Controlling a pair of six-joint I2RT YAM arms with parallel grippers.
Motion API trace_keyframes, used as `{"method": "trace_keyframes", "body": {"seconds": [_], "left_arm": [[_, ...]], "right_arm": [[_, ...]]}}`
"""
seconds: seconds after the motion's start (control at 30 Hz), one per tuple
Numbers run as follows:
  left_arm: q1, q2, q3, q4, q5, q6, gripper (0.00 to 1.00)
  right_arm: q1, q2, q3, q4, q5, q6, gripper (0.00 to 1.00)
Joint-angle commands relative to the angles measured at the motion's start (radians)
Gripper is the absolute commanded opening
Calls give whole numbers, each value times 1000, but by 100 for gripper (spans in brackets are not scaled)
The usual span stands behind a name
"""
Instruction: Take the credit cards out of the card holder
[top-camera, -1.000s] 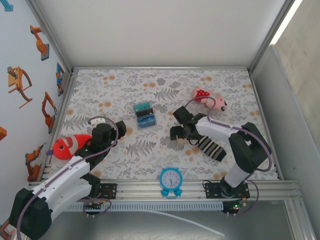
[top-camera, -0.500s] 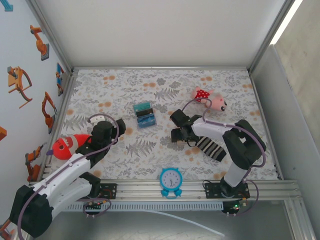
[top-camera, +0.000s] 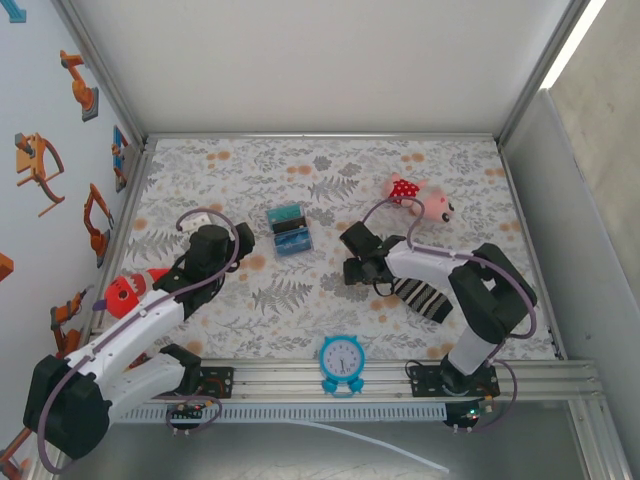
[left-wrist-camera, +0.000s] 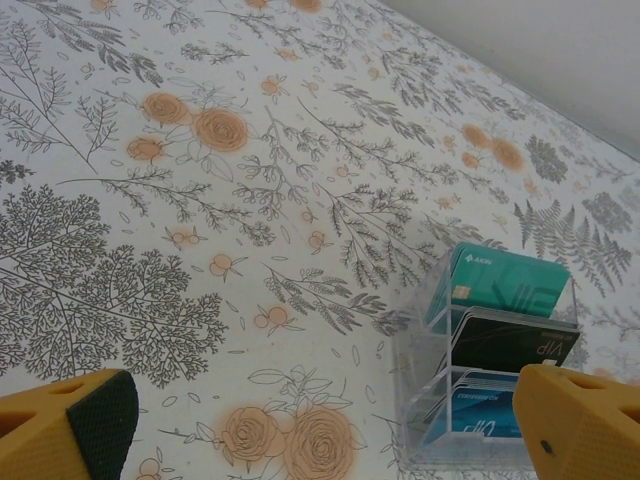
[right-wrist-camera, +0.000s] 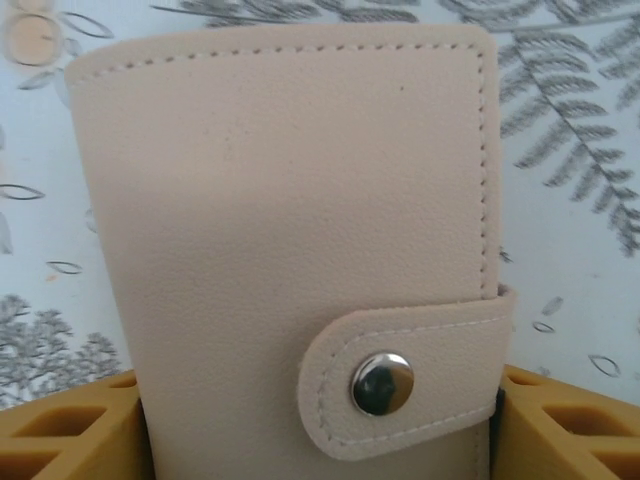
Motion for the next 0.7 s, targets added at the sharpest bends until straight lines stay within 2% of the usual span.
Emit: {"method": "trace_keyframes", "body": {"seconds": [0.0, 0.2, 0.47, 0.67], "left_arm": [[-2, -5, 29, -27, 24, -37, 97], [-5, 10, 51, -19, 86, -49, 97], [-6, 100, 97, 30, 269, -74, 97], [-24, 183, 116, 107, 383, -84, 97]], "right_arm": [[23, -18, -57, 121, -45, -49, 68], [34, -91, -137, 290, -47, -92, 65], [47, -147, -223, 529, -88, -140, 60], [63, -178, -260, 644, -88, -163, 59]]}}
